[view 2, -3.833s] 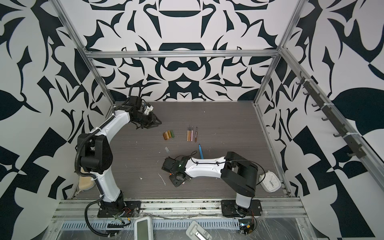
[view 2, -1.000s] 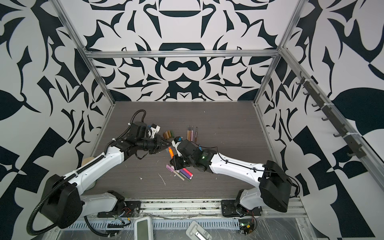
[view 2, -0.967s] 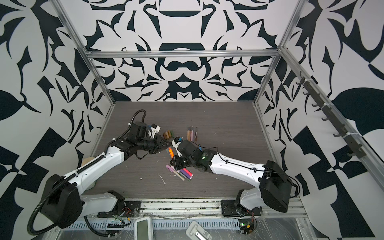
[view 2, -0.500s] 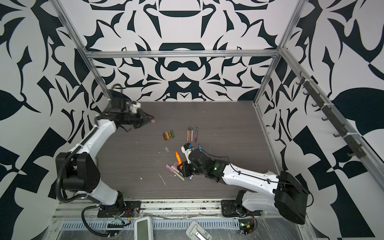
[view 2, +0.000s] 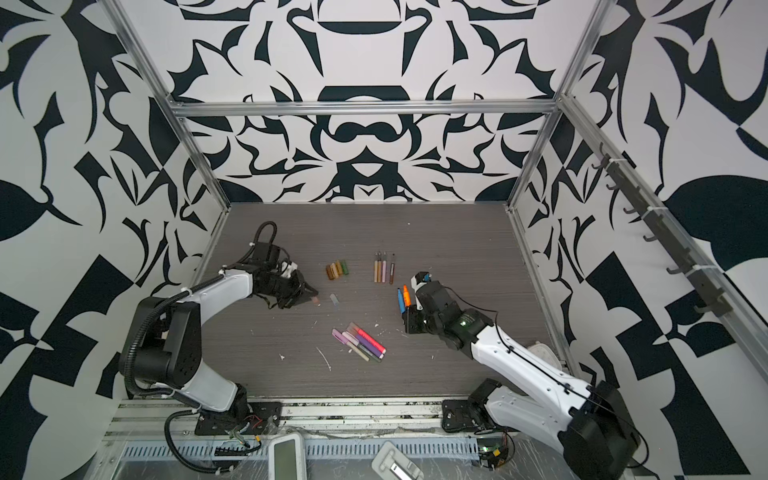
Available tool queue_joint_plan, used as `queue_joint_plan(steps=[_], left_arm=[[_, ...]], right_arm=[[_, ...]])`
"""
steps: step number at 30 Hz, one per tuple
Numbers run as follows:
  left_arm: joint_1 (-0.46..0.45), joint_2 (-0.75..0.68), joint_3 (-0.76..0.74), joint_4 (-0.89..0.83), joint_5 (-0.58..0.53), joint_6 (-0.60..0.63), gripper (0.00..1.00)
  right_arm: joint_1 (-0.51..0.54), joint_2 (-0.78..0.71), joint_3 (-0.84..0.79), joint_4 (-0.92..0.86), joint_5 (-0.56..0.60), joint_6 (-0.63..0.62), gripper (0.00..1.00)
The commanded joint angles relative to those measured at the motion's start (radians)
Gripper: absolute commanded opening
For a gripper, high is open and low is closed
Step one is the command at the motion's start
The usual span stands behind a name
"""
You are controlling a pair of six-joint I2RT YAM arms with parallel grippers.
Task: Open the pen caps
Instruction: 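Pull the cap off with the left gripper while the right draws the highlighter back, then lay the highlighter by the blue marker with right gripper while left sets cap down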
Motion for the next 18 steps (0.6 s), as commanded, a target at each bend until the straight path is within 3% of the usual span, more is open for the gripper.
queue_joint_plan(steps=[1, 8, 18], left_arm=[[-0.011, -0.007, -0.029, 0.115, -0.023, -0.039, 0.0], [-0.051, 0.108, -0.006, 0.155, -0.019, -0.054, 0.04], [-0.077, 0.181, 0.041, 0.17, -0.035, -0.058, 0.09]], right_arm=[[-0.069, 0.071, 0.044, 0.005, -0.068, -0.099, 0.0], [-0.189, 0.267, 0.061, 0.1, -0.17, -0.123, 0.0], [-0.228, 0.401, 0.078, 0.181, -0.254, -0.126, 0.02]])
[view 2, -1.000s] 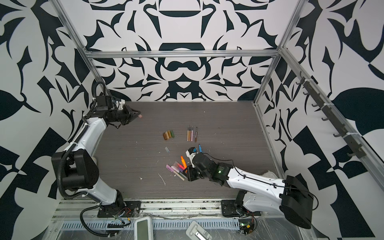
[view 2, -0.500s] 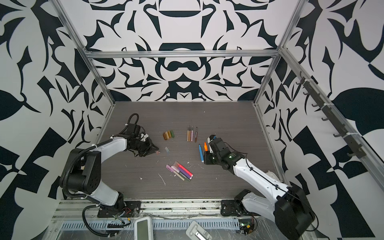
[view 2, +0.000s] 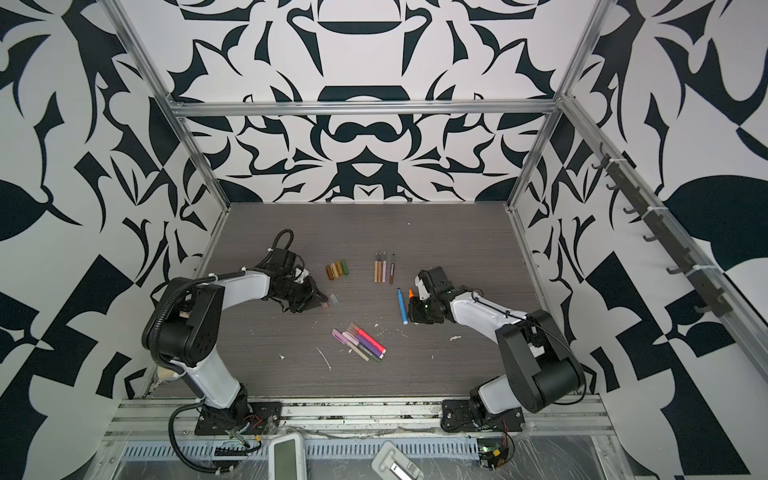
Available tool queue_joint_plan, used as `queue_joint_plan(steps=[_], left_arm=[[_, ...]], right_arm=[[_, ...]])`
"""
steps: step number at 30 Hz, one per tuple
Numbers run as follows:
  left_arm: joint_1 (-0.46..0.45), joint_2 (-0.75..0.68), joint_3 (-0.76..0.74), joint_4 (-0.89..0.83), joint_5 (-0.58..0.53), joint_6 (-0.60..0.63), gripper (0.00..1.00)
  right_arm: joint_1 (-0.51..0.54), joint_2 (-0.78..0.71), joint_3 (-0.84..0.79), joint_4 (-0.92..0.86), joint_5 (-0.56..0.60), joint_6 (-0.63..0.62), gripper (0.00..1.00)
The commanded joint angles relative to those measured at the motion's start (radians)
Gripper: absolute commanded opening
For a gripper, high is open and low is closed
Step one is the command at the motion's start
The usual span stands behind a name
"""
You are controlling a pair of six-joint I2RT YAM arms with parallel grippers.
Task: Open the pen caps
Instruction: 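Lay the highlighter by the blue marker with right gripper while left sets cap down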
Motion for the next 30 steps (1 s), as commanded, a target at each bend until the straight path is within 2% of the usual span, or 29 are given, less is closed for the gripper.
queue_joint_plan(steps=[1, 4, 16, 23, 30], left_arm=[[-0.001, 0.029, 0.027, 0.012, -0.006, -0.008, 0.11], [-0.001, 0.043, 0.035, 0.012, -0.001, -0.007, 0.13], [-0.003, 0.056, 0.036, 0.016, 0.007, -0.004, 0.26], [-0.002, 0.051, 0.033, 0.017, 0.008, -0.005, 0.28], [-0.003, 0.043, 0.028, 0.017, 0.009, -0.004, 0.27]], right_arm=[[-0.01, -0.008, 0.038, 0.041, -0.04, -0.016, 0.03], [-0.018, -0.006, 0.038, 0.039, -0.043, -0.016, 0.09], [-0.066, 0.04, 0.03, 0.059, -0.089, -0.004, 0.13], [-0.07, 0.052, 0.024, 0.07, -0.11, -0.004, 0.15], [-0.07, 0.049, 0.017, 0.075, -0.123, -0.002, 0.25]])
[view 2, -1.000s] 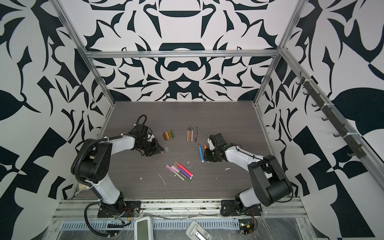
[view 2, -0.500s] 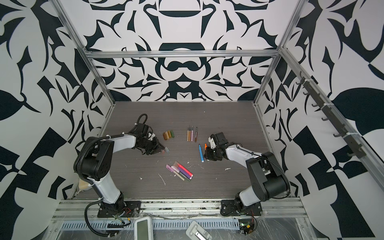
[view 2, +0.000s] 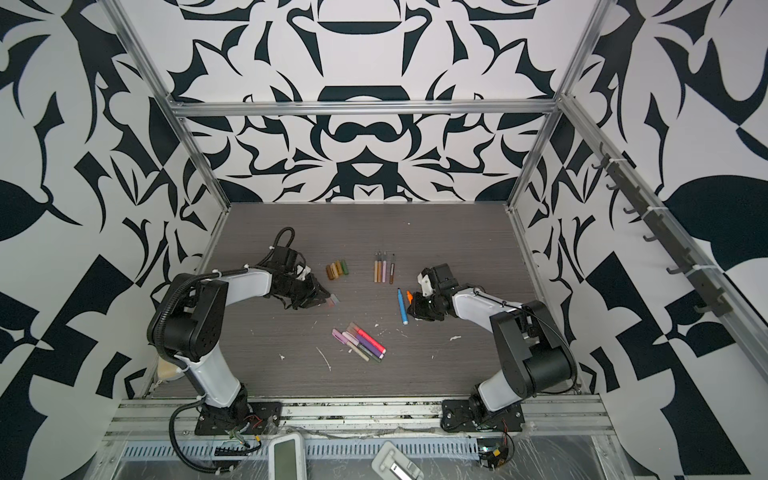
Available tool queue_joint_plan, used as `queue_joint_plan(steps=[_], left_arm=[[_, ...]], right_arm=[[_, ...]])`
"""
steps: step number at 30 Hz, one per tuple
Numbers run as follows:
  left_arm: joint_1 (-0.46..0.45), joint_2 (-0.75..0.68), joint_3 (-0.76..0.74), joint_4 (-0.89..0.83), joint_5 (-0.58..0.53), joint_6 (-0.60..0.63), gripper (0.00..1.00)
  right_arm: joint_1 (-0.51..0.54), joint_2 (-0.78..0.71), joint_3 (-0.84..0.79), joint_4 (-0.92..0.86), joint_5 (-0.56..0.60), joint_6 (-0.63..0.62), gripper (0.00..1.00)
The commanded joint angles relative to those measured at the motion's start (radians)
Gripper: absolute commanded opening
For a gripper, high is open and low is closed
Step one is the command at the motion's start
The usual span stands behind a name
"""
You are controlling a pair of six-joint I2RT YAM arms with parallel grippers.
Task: Open the pen caps
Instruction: 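Lay the highlighter by the blue marker with right gripper while left sets cap down, then move the right gripper back to the pastel marker pile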
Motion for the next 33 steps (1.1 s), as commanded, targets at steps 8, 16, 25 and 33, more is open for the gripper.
queue_joint_plan(steps=[8, 16, 25, 33], left_arm=[[-0.003, -0.019, 0.001, -0.015, -0.009, -0.004, 0.27], [-0.002, -0.099, 0.011, -0.08, -0.05, 0.029, 0.27], [-0.003, -0.183, -0.015, -0.096, -0.057, 0.05, 0.27], [-0.017, -0.277, -0.046, -0.064, -0.062, 0.027, 0.27]], right_arm=[[-0.004, -0.014, 0.02, 0.002, -0.019, -0.005, 0.27], [-0.004, -0.066, 0.03, -0.054, -0.003, -0.015, 0.35], [0.028, -0.226, -0.004, -0.17, 0.062, -0.007, 0.33], [0.364, -0.289, 0.009, -0.194, 0.232, 0.101, 0.31]])
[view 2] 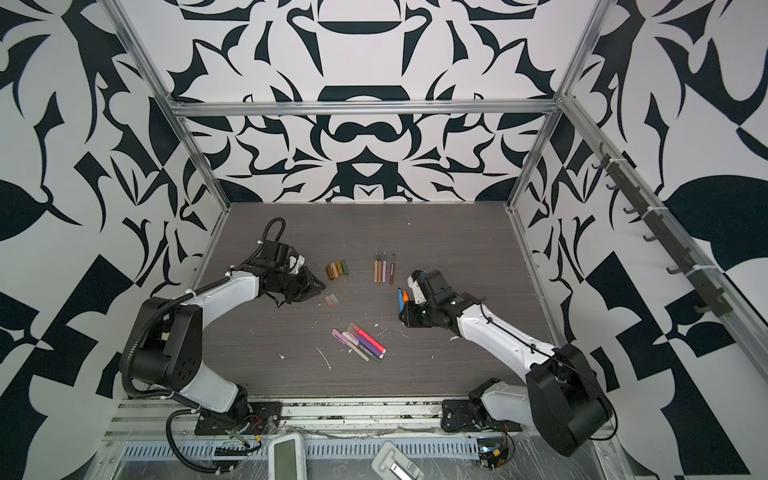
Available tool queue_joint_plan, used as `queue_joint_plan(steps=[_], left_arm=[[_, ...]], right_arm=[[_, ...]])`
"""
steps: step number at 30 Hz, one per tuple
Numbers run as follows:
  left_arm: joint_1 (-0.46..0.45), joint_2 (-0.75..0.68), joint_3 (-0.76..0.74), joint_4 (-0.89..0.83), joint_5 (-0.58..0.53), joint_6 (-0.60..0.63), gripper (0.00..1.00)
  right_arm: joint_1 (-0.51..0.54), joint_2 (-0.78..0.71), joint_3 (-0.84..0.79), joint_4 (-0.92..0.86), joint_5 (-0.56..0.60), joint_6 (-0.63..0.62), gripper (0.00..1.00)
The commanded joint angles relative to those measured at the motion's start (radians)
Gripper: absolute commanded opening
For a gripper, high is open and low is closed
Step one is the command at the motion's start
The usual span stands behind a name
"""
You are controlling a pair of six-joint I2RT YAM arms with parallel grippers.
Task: Open the pen caps
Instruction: 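Move the right gripper back to the pastel marker pile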
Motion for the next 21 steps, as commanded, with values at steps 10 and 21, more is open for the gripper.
queue_joint_plan(steps=[10, 21], left_arm=[[-0.103, -0.142, -0.07, 0.007, -0.085, -0.033, 0.27], [-0.103, -0.152, -0.121, 0.037, -0.081, -0.034, 0.28]], right_arm=[[0.398, 0.196, 0.155, -0.039, 0.211, 0.076, 0.29], [0.473, 0.314, 0.201, -0.009, 0.208, 0.09, 0.27]])
